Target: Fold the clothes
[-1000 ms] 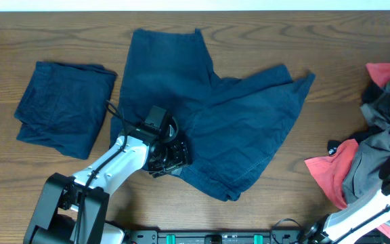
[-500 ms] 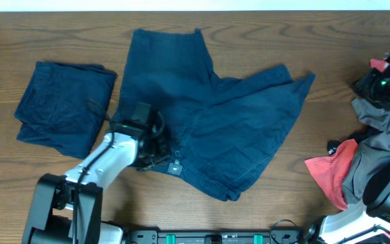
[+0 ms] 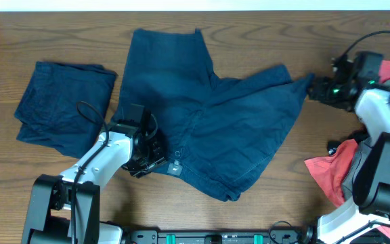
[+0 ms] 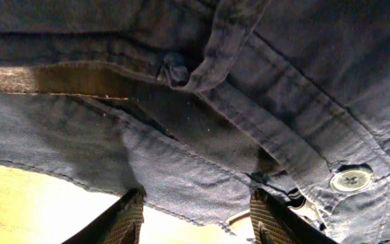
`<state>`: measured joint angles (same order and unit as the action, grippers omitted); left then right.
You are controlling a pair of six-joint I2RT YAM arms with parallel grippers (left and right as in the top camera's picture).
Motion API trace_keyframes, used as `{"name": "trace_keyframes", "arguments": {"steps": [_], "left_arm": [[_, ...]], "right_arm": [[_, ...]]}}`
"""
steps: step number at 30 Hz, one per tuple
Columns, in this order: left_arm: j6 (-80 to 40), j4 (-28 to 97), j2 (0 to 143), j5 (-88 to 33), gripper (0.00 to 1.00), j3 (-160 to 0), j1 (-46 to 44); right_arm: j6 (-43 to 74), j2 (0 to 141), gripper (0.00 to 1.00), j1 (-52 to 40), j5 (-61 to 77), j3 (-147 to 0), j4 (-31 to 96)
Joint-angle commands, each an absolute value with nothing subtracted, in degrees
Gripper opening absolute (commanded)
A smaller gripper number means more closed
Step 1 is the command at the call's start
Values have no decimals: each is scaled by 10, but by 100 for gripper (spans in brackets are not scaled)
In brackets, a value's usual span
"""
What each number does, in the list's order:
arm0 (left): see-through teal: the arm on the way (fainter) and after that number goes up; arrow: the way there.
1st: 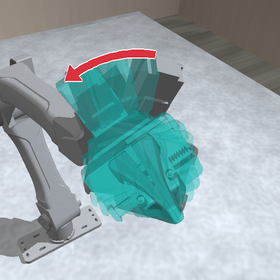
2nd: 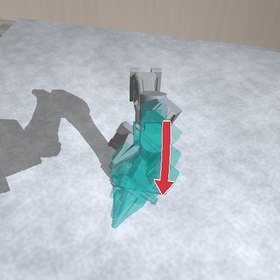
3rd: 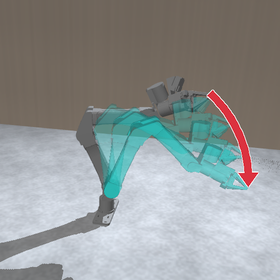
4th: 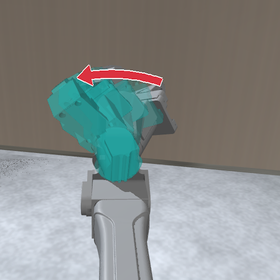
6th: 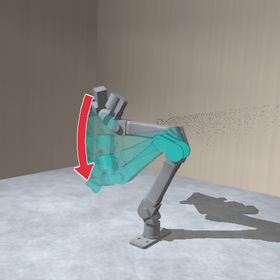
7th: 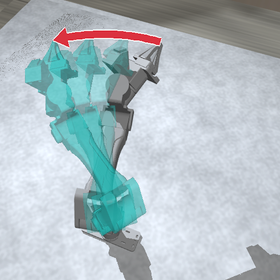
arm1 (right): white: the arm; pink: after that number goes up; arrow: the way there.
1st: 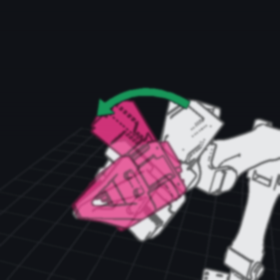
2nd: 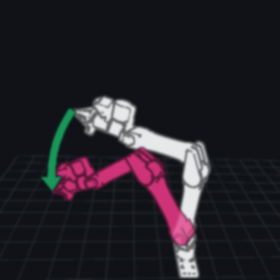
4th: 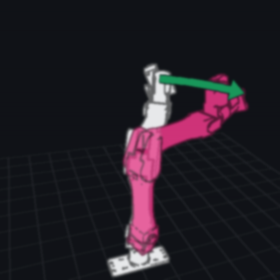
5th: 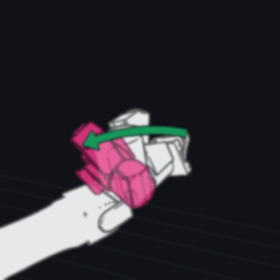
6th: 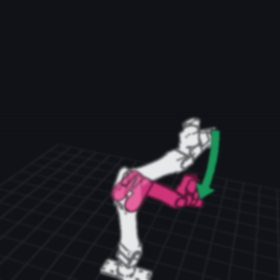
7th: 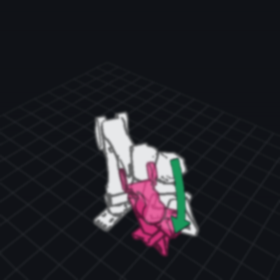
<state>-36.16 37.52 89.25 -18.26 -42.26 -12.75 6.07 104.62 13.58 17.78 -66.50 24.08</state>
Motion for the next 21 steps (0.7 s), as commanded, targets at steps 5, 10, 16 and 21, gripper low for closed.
{"name": "trace_keyframes", "arguments": {"steps": [5,10,16,21], "left_arm": [[-362,390,898,-171,54,-423,-124],[-362,405,898,-171,55,-423,-124],[-362,422,898,-167,62,-422,-124],[-362,380,898,-135,66,-422,-124]], "right_arm": [[136,1050,49,101,182,-583,92],[148,1049,1,102,134,-573,76],[153,1009,1,145,36,-578,178],[194,931,1,201,5,-578,239]]}}
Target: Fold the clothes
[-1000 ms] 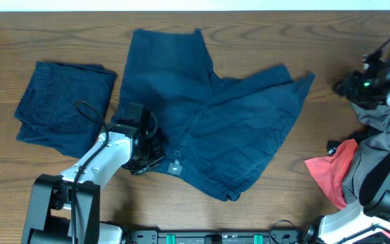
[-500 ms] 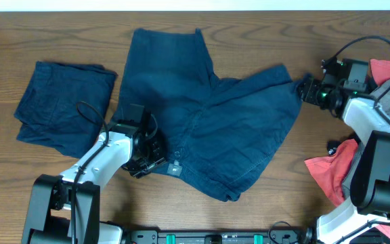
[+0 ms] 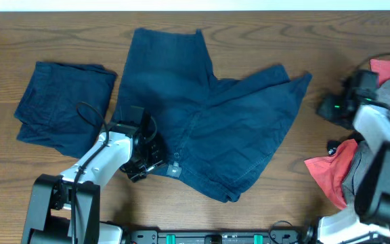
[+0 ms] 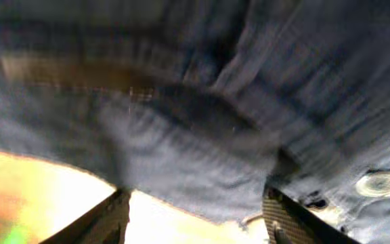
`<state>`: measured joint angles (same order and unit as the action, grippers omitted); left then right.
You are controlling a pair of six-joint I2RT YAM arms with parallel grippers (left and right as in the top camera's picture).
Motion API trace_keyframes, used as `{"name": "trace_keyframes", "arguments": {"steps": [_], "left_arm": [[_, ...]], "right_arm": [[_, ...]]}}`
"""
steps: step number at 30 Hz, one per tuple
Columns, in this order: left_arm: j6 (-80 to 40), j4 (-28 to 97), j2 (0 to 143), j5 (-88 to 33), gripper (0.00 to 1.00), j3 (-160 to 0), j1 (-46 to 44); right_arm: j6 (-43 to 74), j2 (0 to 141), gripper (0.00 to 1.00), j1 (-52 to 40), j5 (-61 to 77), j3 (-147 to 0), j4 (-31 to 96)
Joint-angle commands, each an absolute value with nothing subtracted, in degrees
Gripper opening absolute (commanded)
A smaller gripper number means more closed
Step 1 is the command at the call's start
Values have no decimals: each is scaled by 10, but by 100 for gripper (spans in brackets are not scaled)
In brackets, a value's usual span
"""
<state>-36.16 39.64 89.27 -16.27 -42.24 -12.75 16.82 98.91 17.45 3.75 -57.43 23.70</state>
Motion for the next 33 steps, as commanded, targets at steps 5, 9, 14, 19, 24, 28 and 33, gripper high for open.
{"name": "trace_keyframes", "arguments": {"steps": [5,9,14,19,24,28,33], "left_arm": [[-362,395,898,-136,67,-422,-125],[-362,407,898,-136,71,-422,-126],[-362,406,899,-136,71,-422,-126],[-362,404,899,-136,71,-422,-126],[-362,405,899,-136,72,-422,-126],[-362,399,898,-135,72,-422,-126],[-361,372,899,-98,71,-422,-125]], "right_arm": [[130,882,12,206,170,-578,230],[134,896,52,183,185,-576,236],[168,949,61,131,184,-576,180],[234,1019,61,94,140,-576,94],[286,1090,29,84,131,-576,47],[290,1099,1,94,129,-576,68],[265,1042,1,138,78,-576,157]]}}
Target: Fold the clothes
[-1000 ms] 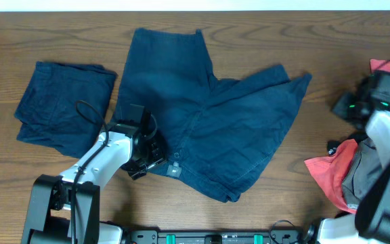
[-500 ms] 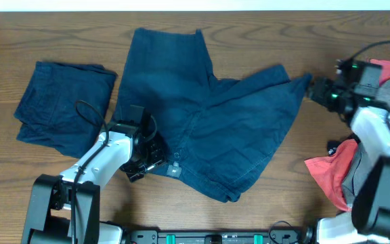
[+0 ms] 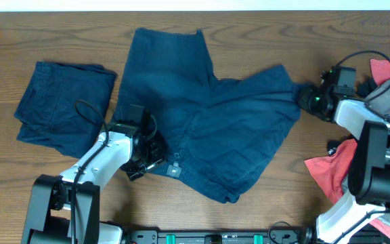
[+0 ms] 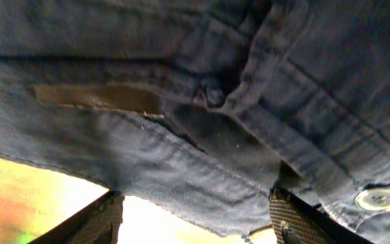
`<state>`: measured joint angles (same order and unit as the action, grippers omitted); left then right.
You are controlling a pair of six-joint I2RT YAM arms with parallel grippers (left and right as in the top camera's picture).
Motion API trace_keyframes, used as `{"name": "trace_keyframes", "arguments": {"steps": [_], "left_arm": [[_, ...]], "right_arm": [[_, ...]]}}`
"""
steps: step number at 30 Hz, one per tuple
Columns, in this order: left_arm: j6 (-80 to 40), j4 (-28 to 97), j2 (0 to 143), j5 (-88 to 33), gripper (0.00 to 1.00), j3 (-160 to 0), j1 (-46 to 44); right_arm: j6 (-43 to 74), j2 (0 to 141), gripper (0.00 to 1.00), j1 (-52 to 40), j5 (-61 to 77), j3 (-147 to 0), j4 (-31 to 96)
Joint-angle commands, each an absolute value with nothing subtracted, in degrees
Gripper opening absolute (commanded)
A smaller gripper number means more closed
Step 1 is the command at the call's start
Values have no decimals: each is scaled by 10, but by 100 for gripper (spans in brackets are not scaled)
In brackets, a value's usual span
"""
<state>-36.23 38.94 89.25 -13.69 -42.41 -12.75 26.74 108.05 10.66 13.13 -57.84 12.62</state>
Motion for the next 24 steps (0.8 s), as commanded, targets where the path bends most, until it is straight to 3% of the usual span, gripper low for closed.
{"name": "trace_keyframes", "arguments": {"steps": [1,8,15,24], "left_arm": [[-360,364,899,-93,71,-422,-125],[-356,245,899,-81,70,-423,-103],[-356,112,898,-84,70,-424,-63],[-356,251,899,-174,71,-423,-62]], "right_arm": [[265,1025,1,148,64,-576,179],[221,872,1,211,36,-576,347],[214,817,1,205,28,-576,488],[201,819,1,203,-2,-572,518]]}}
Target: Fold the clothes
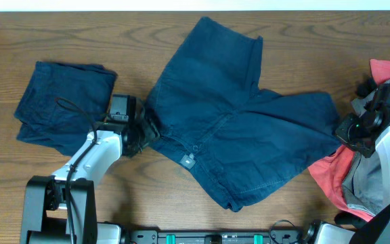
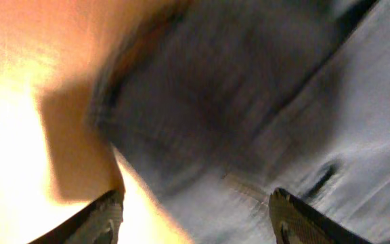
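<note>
Dark blue shorts [image 1: 235, 129] lie spread across the middle of the table, waistband toward the front left, one leg pointing to the back and one to the right. My left gripper [image 1: 145, 132] is at the waistband's left corner. In the blurred left wrist view its fingers [image 2: 103, 220] stand wide apart and open, with blue cloth [image 2: 249, 122] between and beyond them. My right gripper [image 1: 344, 132] is on the hem of the right leg and seems shut on it.
A folded dark blue garment [image 1: 59, 108] lies at the left of the table. A heap of red and grey clothes [image 1: 367, 176] sits at the right edge, beside the right arm. The table's wood [image 1: 80, 41] shows around the shorts.
The shorts now lie further right and back and are turned, the right leg drawn out to the right. The right gripper moved right and forward with that leg's hem. The left gripper moved back.
First the shorts lay rumpled left of centre, my left gripper open at the waistband near the button and the right gripper at the right leg's tip. The right gripper then stood off to the right, later back at the hem. Now the shorts lie further right and flatter.
</note>
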`<state>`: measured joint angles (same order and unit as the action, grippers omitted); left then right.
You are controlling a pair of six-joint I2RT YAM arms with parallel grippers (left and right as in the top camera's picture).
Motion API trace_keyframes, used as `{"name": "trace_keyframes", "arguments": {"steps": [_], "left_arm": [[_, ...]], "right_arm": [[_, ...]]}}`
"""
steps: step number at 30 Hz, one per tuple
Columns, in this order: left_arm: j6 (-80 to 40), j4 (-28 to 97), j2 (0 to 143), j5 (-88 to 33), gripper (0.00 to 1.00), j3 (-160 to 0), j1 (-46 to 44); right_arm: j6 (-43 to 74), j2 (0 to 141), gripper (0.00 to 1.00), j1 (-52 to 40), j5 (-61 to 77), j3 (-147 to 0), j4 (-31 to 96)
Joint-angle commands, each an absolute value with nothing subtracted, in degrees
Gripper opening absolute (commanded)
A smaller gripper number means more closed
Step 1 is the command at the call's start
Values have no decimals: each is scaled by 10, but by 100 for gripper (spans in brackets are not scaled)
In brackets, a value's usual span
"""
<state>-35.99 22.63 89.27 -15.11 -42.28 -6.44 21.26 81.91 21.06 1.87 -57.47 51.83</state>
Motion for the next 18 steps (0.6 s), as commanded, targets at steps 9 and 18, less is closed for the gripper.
{"name": "trace_keyframes", "arguments": {"steps": [9,18], "left_arm": [[-356,213,899,-92,72,-423,-62],[-356,161,933,-89,72,-422,-62]], "right_arm": [[201,819,1,203,0,-572,526],[201,819,1,203,0,-572,531]]}}
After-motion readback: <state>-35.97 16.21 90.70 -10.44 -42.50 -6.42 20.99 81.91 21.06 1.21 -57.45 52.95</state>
